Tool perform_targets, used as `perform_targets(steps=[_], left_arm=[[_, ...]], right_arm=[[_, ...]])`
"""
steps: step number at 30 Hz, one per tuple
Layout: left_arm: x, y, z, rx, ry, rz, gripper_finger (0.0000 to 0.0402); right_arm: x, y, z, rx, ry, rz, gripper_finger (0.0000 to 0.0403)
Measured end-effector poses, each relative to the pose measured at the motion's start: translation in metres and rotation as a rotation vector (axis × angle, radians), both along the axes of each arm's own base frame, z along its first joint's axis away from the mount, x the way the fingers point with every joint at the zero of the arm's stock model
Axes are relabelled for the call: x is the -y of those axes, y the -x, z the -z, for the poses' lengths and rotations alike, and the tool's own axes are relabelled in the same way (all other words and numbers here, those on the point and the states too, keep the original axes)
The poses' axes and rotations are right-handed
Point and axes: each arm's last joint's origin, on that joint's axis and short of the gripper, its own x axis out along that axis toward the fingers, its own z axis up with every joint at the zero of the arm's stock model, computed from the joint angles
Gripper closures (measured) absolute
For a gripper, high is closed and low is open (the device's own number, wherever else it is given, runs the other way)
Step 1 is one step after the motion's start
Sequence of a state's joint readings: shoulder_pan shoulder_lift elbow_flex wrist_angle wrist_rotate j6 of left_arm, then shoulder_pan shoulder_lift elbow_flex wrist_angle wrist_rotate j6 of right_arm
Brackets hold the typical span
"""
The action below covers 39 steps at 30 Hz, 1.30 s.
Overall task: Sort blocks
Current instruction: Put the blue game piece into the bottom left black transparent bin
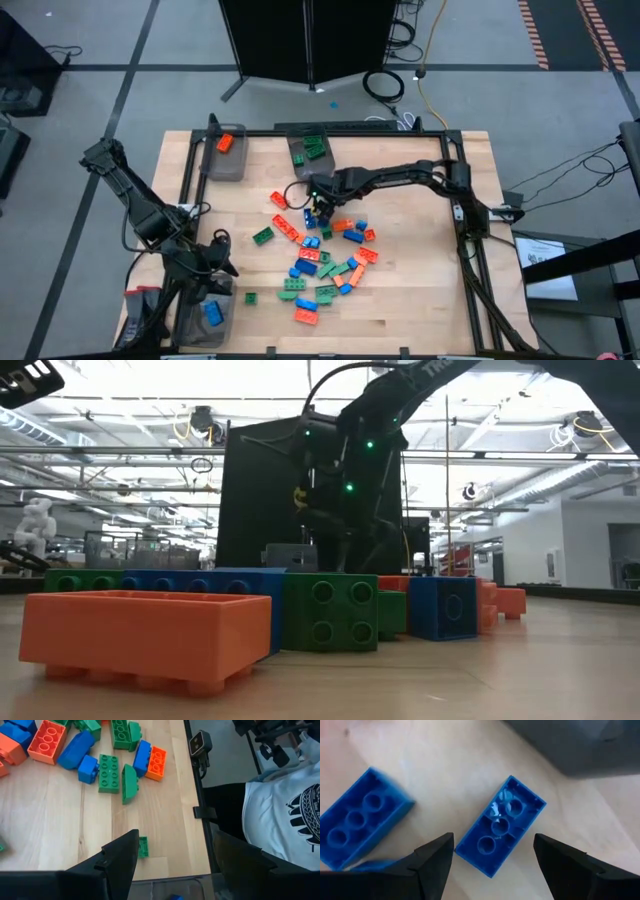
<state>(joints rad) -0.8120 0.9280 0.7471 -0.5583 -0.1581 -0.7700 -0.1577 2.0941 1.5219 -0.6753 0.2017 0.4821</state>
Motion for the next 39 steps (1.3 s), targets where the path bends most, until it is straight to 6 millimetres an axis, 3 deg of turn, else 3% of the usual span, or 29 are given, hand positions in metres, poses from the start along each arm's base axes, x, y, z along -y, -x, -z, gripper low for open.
perform_targets(steps=[14,21,28,32,37,39], left_arm=[[0.0,0.0,0.0,0.004,-0.004,-0.005,0.0148],[0.0,0.0,0.0,0.005,-0.007,-0.003,0.0148],[0.0,0.0,0.0,0.018,-0.028,0.008,0.0148],[-0.001,0.0,0.0,0.026,-0.036,0.006,0.0148],[-0.001,-0.001,0.0,0.04,-0.052,-0.003,0.0148],[-0.002,-0.001,0.0,0.05,-0.062,-0.016,0.0148]], right_arm=[[0.016,-0.003,-0.002,0.076,-0.04,0.044,0.0131],[0.021,-0.005,0.02,0.042,-0.086,0.062,0.0131],[0.021,-0.006,0.021,0.044,-0.104,0.073,0.0133],[0.021,-0.006,0.019,0.036,-0.102,0.064,0.0168],[0.021,-0.005,0.019,0.016,-0.095,0.036,0.0277],[0.02,-0.004,0.019,0.011,-0.094,0.021,0.0283]])
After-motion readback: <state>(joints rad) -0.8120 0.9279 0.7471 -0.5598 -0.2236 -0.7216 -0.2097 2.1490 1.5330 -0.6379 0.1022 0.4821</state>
